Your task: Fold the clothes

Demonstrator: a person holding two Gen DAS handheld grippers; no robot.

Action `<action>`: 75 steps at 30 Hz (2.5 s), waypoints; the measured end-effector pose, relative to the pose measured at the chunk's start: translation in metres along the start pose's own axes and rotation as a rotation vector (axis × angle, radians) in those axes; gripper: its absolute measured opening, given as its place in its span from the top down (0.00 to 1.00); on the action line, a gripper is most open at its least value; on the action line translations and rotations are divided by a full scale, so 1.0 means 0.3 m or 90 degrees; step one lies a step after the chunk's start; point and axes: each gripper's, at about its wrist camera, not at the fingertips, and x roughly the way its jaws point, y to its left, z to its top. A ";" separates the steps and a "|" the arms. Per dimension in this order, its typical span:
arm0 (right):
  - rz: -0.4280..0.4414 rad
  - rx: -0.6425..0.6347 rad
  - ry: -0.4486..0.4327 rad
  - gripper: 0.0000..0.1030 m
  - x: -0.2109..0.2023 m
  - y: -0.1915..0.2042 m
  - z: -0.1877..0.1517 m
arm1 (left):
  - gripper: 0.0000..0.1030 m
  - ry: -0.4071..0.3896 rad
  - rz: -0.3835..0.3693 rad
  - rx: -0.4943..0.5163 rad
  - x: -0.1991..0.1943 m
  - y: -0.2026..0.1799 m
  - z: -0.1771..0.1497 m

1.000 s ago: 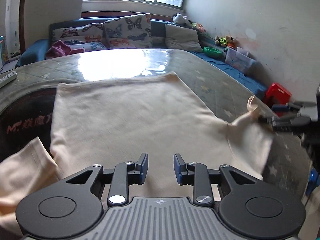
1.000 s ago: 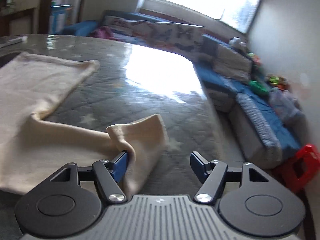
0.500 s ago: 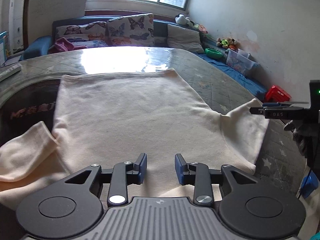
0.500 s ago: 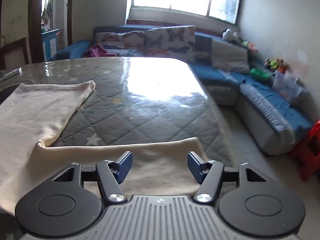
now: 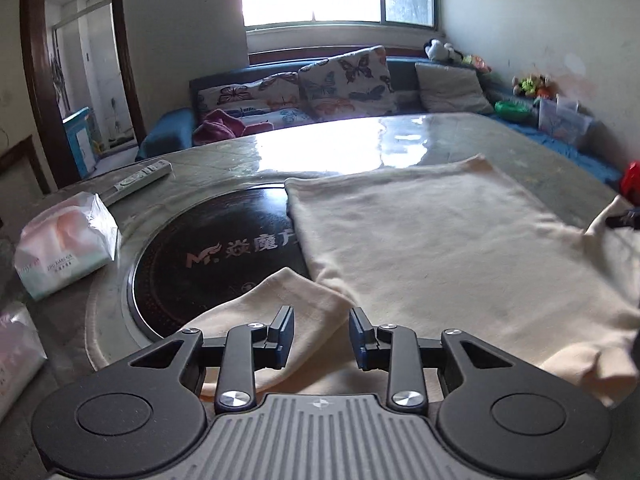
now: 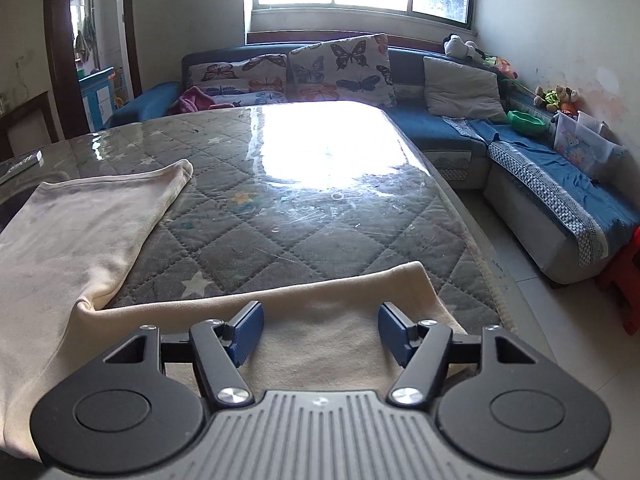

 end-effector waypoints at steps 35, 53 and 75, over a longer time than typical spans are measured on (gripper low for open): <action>0.369 -0.339 0.026 0.37 -0.178 0.683 -0.046 | 0.96 -0.066 0.212 -0.344 -0.208 0.531 -0.254; 0.425 -0.428 0.073 0.41 -0.267 0.686 -0.049 | 0.88 -0.057 0.147 -0.293 -0.239 0.422 -0.173; 0.407 -0.394 0.067 0.42 -0.155 0.765 -0.047 | 0.88 0.009 -0.010 -0.115 -0.169 0.140 -0.191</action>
